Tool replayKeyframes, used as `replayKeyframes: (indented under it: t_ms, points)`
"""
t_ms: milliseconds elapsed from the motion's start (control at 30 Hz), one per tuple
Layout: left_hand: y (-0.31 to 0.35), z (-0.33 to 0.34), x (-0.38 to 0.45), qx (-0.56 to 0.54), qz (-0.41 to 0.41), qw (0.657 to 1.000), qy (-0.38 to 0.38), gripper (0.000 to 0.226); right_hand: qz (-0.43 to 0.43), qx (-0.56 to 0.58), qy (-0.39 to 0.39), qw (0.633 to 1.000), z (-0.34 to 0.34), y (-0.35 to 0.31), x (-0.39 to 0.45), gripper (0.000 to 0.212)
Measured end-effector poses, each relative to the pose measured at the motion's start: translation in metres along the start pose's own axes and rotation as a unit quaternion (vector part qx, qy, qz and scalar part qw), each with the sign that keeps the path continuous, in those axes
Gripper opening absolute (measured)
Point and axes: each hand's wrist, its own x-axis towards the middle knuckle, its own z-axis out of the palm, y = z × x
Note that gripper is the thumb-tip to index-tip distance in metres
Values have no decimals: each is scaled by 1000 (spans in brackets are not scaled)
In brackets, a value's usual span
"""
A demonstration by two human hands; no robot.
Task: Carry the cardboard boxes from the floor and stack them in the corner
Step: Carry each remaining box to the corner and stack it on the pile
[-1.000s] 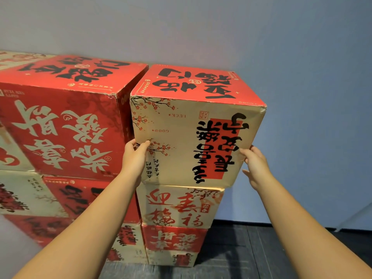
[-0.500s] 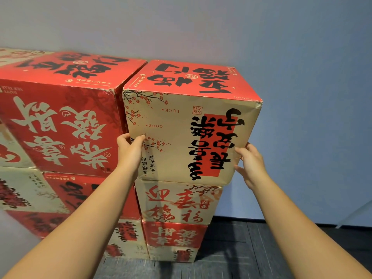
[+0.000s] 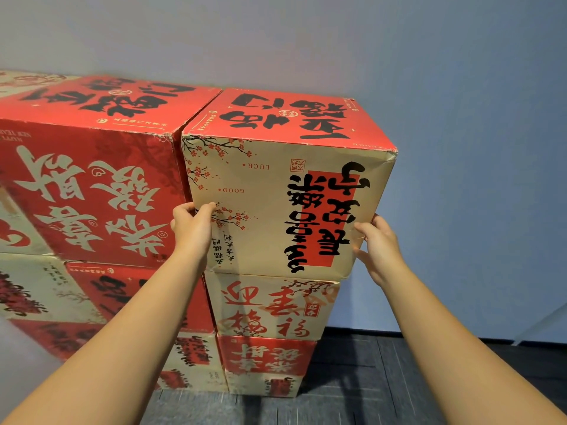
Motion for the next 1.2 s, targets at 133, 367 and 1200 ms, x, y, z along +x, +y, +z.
replayKeyframes:
  t_ms: [133,367,1200]
  points:
    - [-1,2,0,5,5,1000,7,51,0,0,-3,1000,0,1,0,35]
    - [-1,3,-4,18,17,999,23,51,1,-10,1,1000,0,4,-1,33]
    - [1,5,-17,15,16,1000,-8,62,9,-23,-36,999,-7,7,2,36]
